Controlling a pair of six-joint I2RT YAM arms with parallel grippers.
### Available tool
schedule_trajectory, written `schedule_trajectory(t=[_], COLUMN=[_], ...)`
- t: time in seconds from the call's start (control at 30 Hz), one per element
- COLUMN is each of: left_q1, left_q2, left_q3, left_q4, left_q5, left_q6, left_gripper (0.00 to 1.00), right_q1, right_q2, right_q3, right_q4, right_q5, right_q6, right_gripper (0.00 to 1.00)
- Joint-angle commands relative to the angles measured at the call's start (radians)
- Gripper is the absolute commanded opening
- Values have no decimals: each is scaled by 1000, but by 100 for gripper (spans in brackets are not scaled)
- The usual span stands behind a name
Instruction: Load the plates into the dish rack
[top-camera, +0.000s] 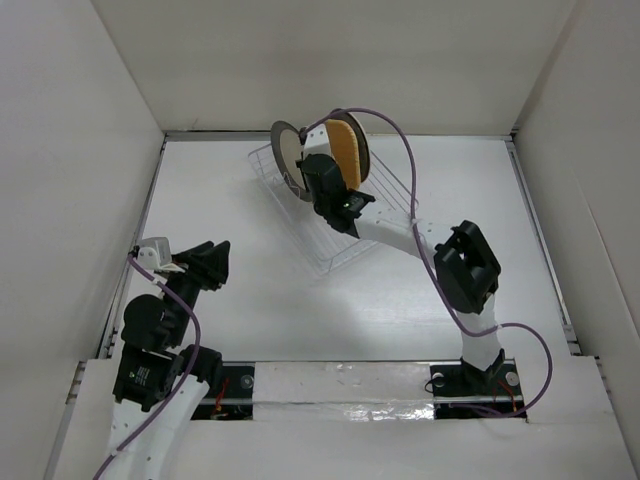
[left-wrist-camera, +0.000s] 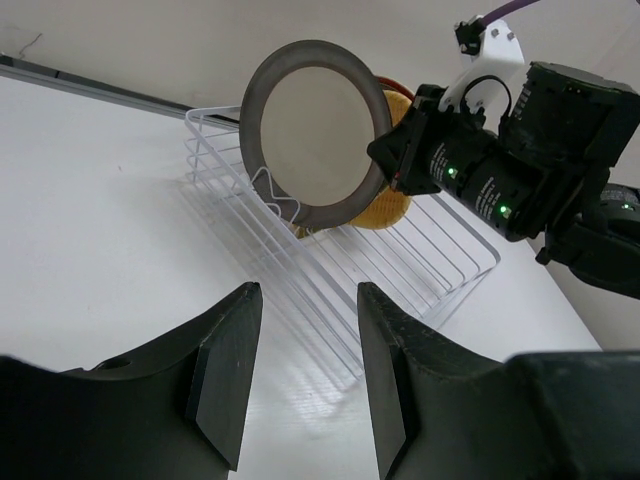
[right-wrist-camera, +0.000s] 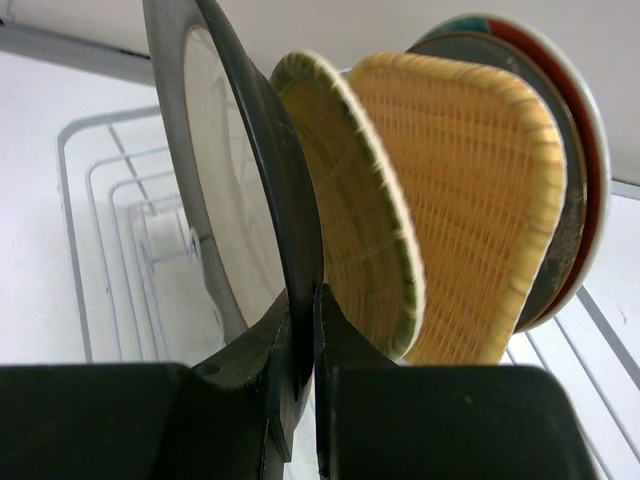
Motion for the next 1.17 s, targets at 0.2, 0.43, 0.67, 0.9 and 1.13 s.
schedule_trajectory(t=[0.2,0.43,0.67,0.9,1.13], left_q1=[-6,-6,-6,-6,-6], left_q2=[65,117,135,132,71], left_q3=[0,7,35,141,162], left_q4=[39,34,13,-2,37], left_q5=[-9,-14,-28,-29,-38], left_q6=[7,6,0,-6,-48], left_gripper=[47,58,74,84,84], right_q1=[79,88,88,88,88], right_q2=[9,6,-165,-655,-1131], right_q3=[10,17,-50,-388,-715], right_q4=[180,100,69,150,269], right_q5=[125,101,23,-34,-24], right_q6=[-5,58,91,194,236], right_gripper=[0,39,77,100,99])
